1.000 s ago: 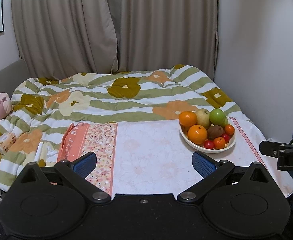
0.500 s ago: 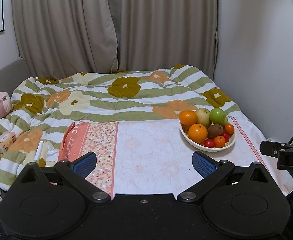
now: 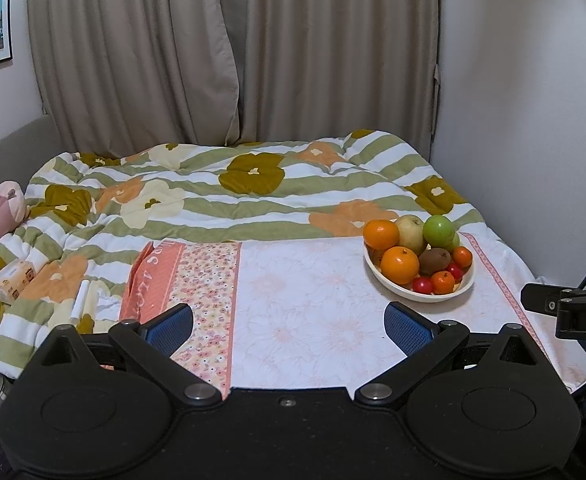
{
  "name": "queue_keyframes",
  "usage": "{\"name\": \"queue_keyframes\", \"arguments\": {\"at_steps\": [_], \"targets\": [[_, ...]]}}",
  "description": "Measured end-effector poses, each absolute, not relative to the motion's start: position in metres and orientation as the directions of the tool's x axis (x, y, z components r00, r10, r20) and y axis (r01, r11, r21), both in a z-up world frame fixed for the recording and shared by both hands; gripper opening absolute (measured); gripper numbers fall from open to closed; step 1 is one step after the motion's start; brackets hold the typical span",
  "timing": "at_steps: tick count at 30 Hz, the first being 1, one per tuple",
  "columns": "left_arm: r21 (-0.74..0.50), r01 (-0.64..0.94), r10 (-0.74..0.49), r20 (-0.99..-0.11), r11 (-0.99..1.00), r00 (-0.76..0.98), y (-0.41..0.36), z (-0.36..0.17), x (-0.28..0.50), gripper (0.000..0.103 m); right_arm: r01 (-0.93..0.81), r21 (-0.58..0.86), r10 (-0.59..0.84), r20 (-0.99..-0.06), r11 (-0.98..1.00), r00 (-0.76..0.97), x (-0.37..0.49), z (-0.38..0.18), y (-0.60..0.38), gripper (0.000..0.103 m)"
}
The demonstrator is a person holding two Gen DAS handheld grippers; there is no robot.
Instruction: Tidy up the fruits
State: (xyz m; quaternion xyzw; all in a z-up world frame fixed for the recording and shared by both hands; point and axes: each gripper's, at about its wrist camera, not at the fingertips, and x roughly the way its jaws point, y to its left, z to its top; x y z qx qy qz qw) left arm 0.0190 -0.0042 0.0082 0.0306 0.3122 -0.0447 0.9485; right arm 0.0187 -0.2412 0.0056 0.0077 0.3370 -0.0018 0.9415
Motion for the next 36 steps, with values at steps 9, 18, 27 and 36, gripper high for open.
{"name": "queue_keyframes", "arguments": {"at_steps": [9, 18, 27, 36], "targets": [[0.030, 0.104, -0.066, -0.595, 0.994, 0.801, -0.0035, 0.0079, 0.0190, 0.103, 0.013, 0.017, 0.001, -0.636, 1.000, 0.771, 0.0173, 0.0036, -0.2397, 0.103], [0.032, 0.108, -0.068, -0.590, 0.994, 0.805, -0.0046, 0.0085, 0.0225, 0.103, 0.016, 0.017, -0.001, -0.635, 1.000, 0.773, 0.0174, 0.0030, -0.2396, 0.103], [0.049, 0.110, -0.061, -0.583, 0.993, 0.810, -0.0078, 0.0087, 0.0239, 0.103, 0.015, 0.019, 0.001, -0.635, 1.000, 0.773, 0.0189, 0.0033, -0.2402, 0.103], [0.054, 0.122, -0.068, -0.580, 0.991, 0.811, -0.0095, 0.0074, 0.0259, 0.103, 0.015, 0.021, 0.002, -0.638, 1.000, 0.770, 0.0198, 0.0030, -0.2405, 0.103]]}}
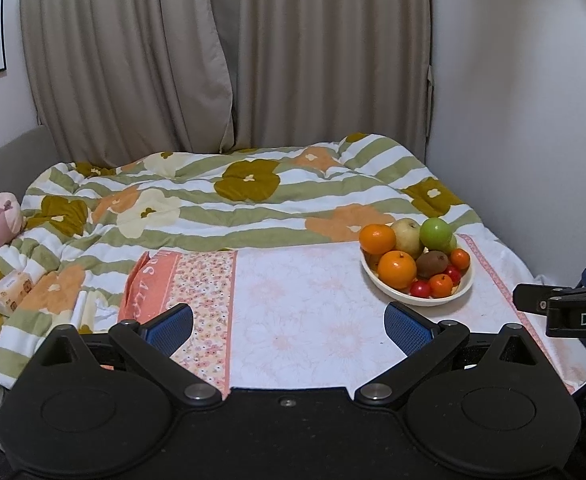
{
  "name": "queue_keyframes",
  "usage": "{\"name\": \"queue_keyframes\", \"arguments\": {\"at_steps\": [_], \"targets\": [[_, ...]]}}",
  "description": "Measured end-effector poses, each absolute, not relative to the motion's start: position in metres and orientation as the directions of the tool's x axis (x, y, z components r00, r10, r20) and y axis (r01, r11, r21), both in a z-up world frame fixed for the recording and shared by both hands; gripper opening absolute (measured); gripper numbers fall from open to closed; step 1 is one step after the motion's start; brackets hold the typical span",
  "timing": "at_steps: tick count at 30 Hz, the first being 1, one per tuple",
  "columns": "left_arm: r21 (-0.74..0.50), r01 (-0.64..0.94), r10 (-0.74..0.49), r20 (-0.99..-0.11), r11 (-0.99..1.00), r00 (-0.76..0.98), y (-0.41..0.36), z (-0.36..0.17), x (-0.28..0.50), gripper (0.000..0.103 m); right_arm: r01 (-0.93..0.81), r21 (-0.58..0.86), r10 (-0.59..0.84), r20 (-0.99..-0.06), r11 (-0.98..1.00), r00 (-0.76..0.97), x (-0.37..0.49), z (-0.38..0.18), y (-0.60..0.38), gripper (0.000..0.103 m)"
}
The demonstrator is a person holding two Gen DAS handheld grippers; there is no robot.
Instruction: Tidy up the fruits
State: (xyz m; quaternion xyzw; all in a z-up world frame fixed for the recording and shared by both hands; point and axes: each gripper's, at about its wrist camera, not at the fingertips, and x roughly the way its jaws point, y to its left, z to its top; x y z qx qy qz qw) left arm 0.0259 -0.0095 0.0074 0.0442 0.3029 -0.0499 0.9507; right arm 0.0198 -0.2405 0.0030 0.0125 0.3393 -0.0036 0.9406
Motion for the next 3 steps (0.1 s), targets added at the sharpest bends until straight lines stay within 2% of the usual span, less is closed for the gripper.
{"name": "queue_keyframes", "arguments": {"at_steps": [3], "targets": [[0.059, 0.125, -0.068, -0.581, 0.990, 0.811, -0.0109, 0.0055, 0.0265, 0.103, 0.013, 0.023, 0.005, -0.640, 1.000, 0.768, 0.0186, 0.0020, -0.2389, 0.103]]}}
